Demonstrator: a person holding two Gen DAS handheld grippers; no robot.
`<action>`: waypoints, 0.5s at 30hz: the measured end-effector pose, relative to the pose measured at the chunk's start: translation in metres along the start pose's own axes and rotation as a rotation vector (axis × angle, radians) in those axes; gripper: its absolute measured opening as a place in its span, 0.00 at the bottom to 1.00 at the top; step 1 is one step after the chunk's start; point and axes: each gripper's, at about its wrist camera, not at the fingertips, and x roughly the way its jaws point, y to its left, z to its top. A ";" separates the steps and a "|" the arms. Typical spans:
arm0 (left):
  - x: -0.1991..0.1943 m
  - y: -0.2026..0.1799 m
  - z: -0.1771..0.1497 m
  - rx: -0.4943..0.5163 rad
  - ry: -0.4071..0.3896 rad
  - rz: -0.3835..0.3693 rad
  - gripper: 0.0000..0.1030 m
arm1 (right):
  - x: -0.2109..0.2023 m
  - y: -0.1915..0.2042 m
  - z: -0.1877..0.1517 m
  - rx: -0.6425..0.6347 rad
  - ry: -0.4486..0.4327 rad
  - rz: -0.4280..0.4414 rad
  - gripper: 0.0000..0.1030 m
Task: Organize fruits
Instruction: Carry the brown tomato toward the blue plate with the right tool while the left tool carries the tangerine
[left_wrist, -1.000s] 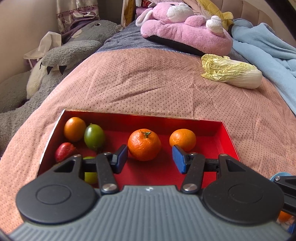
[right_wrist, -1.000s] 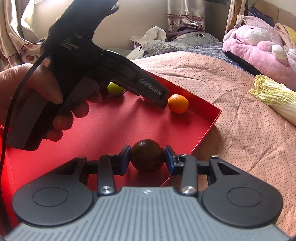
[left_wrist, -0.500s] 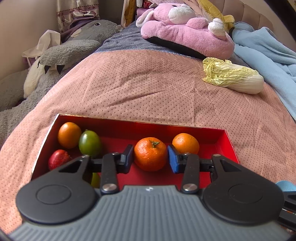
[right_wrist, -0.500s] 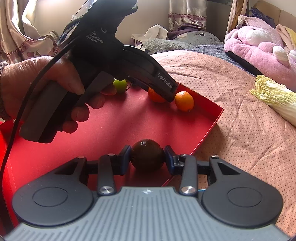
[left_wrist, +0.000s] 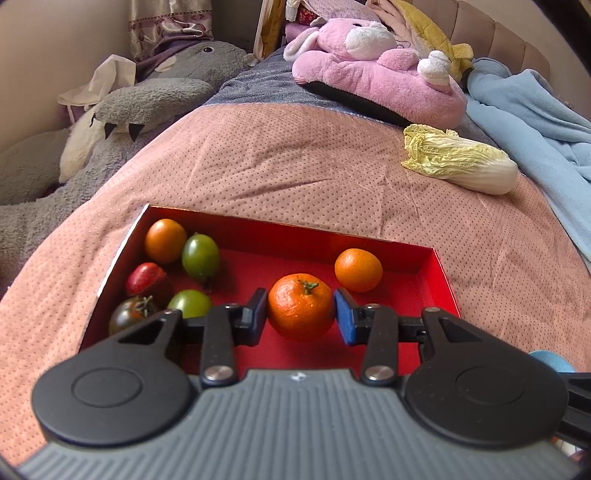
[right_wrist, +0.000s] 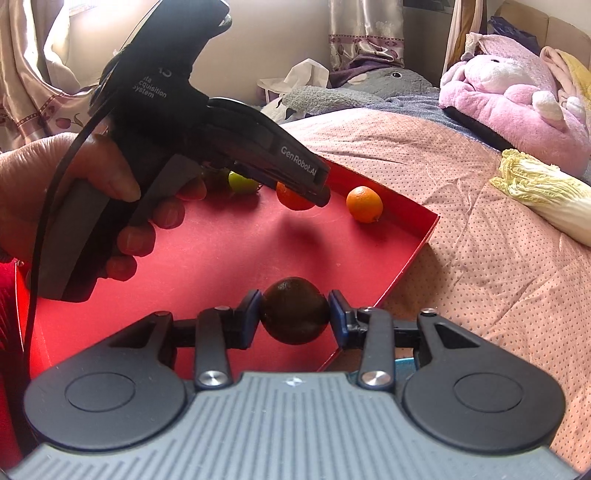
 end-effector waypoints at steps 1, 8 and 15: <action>-0.003 0.000 -0.002 0.001 -0.001 0.001 0.41 | -0.002 0.002 -0.001 0.000 -0.003 0.003 0.44; -0.023 0.008 -0.014 -0.007 -0.004 0.043 0.41 | -0.019 0.020 -0.004 -0.013 -0.018 0.027 0.44; -0.042 0.009 -0.024 0.002 -0.008 0.078 0.41 | -0.034 0.034 -0.012 -0.015 -0.020 0.043 0.44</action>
